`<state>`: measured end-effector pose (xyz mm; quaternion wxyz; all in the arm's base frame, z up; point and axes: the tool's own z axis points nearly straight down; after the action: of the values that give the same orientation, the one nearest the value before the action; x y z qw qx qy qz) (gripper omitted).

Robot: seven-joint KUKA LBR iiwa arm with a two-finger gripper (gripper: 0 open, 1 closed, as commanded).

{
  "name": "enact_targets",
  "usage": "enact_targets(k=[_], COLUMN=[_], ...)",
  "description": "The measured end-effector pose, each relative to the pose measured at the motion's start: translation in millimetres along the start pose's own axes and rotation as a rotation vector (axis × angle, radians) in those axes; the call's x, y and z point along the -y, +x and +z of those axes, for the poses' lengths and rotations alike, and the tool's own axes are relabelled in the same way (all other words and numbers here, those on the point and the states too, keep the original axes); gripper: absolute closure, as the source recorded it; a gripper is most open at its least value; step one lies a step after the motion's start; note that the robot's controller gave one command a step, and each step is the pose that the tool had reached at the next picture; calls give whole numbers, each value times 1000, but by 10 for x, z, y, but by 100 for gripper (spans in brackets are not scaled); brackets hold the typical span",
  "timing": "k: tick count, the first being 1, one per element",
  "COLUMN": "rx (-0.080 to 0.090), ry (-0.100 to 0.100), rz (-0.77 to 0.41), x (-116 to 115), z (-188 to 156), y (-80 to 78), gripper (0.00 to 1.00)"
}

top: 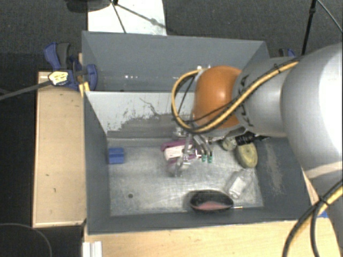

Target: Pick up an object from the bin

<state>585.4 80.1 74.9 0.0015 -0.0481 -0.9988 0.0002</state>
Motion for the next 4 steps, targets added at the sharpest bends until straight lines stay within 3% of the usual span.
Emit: enact_targets(k=[1, 2, 3, 4], rx=[1, 12, 6, -1], ry=[-1, -1, -1, 0], rz=[3, -257, -256, -321], x=[-2, 88, 87, -54], z=[-8, -1712, -1679, -814], y=[-4, 106, 114, -24], gripper=[100, 100, 0, 0])
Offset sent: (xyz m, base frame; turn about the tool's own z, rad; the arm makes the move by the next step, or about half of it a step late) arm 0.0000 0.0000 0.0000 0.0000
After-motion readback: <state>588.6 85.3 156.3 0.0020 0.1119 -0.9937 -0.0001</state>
